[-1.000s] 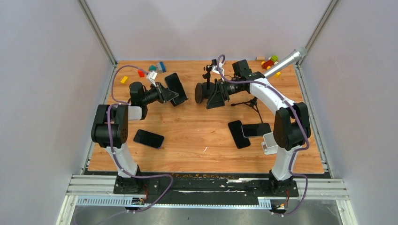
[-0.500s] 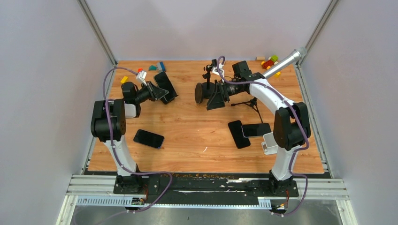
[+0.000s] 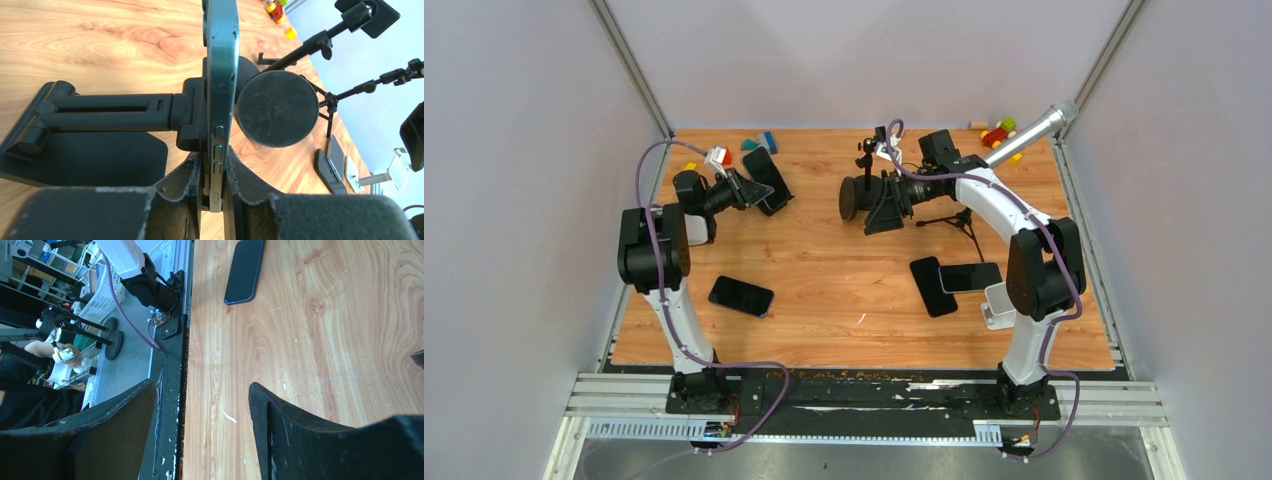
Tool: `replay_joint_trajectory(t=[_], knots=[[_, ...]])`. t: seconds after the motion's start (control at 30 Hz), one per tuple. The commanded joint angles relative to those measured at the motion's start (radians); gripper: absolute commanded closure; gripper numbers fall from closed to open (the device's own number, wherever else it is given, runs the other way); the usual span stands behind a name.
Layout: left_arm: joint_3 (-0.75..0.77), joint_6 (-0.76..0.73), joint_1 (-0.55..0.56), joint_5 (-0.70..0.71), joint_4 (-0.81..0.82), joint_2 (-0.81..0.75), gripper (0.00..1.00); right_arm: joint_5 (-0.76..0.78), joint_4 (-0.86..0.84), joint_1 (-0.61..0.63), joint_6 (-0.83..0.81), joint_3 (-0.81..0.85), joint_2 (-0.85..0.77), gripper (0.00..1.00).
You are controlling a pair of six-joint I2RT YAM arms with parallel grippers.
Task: Place the phone on the phone stand
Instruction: Place the phone stand with the phone at the center of the board.
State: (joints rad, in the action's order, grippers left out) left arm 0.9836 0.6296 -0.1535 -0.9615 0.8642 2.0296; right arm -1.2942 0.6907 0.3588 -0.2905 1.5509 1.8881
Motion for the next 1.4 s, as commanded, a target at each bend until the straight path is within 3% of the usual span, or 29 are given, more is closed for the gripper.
replay_joint_trajectory(t=[0.0, 0.13, 0.7, 0.93, 1.37], knots=[[0.065, 0.000, -0.030, -0.045, 0.074, 0.009, 1.00, -0.036, -0.021, 0.005, -0.029, -0.001, -0.001, 0.32], [0.083, 0.006, -0.046, -0.063, 0.042, 0.030, 0.99, -0.040, -0.022, 0.006, -0.027, 0.000, 0.003, 0.32], [0.095, 0.005, -0.088, -0.082, -0.065, 0.064, 0.76, -0.042, -0.021, 0.008, -0.021, -0.003, 0.001, 0.32], [0.120, -0.043, -0.103, -0.079, -0.175, 0.070, 0.61, -0.043, -0.021, 0.012, -0.019, -0.001, 0.007, 0.32], [0.072, -0.068, -0.112, -0.090, -0.191, 0.004, 0.29, -0.045, -0.023, 0.017, -0.022, -0.006, 0.009, 0.32]])
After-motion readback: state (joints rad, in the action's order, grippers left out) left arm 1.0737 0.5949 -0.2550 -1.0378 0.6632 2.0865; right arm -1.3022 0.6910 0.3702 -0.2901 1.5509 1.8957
